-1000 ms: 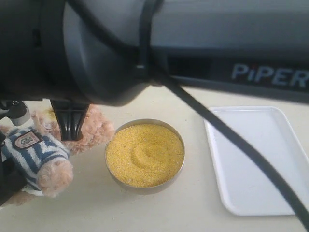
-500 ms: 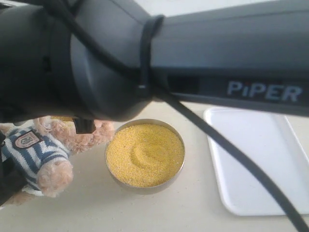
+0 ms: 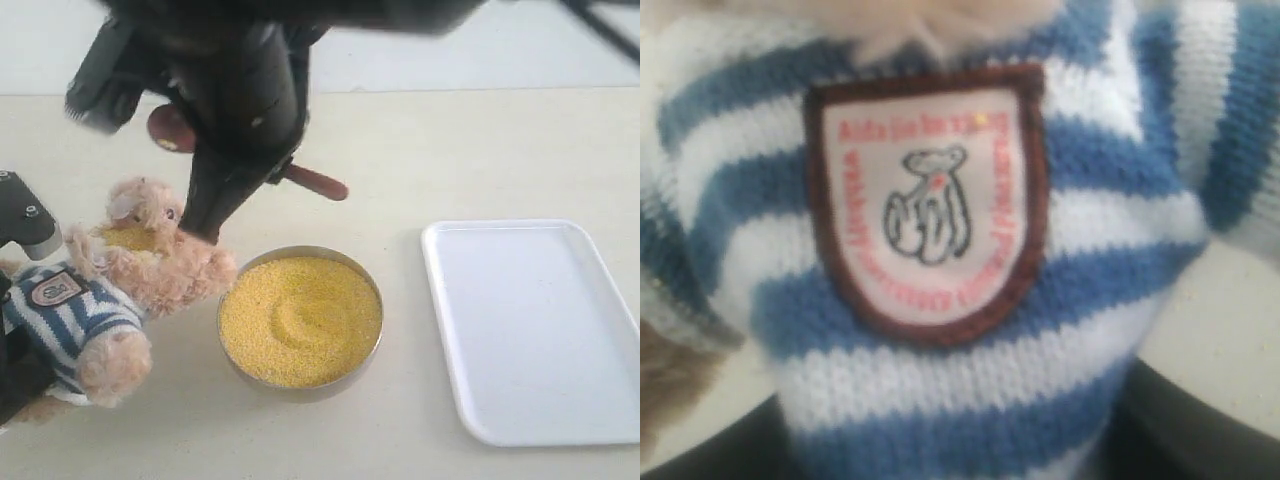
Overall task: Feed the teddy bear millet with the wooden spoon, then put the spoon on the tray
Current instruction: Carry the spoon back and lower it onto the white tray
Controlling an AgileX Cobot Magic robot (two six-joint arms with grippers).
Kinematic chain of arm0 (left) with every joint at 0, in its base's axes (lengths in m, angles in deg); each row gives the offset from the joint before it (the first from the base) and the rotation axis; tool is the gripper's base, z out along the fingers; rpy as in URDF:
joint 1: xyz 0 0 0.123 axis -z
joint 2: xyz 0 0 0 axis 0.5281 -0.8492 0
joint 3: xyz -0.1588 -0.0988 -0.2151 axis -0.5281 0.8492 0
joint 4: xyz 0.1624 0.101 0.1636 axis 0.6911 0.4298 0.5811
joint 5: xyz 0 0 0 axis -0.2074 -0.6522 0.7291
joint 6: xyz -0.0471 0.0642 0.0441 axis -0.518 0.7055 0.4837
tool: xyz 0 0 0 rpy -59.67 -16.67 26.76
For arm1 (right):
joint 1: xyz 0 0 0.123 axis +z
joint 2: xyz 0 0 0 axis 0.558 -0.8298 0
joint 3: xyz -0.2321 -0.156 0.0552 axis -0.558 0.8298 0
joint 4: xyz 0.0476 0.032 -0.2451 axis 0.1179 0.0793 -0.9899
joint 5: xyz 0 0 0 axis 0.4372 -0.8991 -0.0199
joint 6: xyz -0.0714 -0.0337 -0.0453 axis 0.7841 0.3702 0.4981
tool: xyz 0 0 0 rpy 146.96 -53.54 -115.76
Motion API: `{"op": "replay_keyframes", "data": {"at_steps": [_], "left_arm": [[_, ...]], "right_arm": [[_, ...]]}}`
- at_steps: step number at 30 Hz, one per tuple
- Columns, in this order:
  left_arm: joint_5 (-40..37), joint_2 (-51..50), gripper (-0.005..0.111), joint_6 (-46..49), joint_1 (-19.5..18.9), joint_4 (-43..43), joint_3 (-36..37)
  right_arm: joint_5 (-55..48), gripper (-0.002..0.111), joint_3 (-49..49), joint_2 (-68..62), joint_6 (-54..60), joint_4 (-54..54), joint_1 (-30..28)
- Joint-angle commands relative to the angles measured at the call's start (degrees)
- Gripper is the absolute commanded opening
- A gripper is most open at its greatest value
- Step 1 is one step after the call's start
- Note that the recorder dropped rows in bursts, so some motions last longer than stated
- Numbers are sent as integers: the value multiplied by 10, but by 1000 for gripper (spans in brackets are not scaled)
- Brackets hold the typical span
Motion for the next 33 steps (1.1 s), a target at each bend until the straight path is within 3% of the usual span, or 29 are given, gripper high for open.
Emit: {"op": "replay_keyframes", "data": {"at_steps": [1, 7, 14, 22, 25, 33], "left_arm": [[11, 6, 4, -32, 5, 2, -3], [16, 7, 4, -54, 5, 6, -3], [26, 7, 4, -168, 5, 6, -21], [33, 7, 4, -280, 5, 62, -30], [39, 7, 4, -283, 5, 62, -30], [55, 7, 4, -294, 5, 62, -30]], "right_arm": [[-5, 0, 14, 60, -12, 138, -102], [-2, 0, 139, 150, -38, 181, -201], [77, 0, 362, 224, -64, 195, -318], [299, 0, 576, 228, -102, 239, -405], [360, 0, 609, 220, -115, 245, -425], [404, 0, 613, 147, -115, 245, -429]]}}
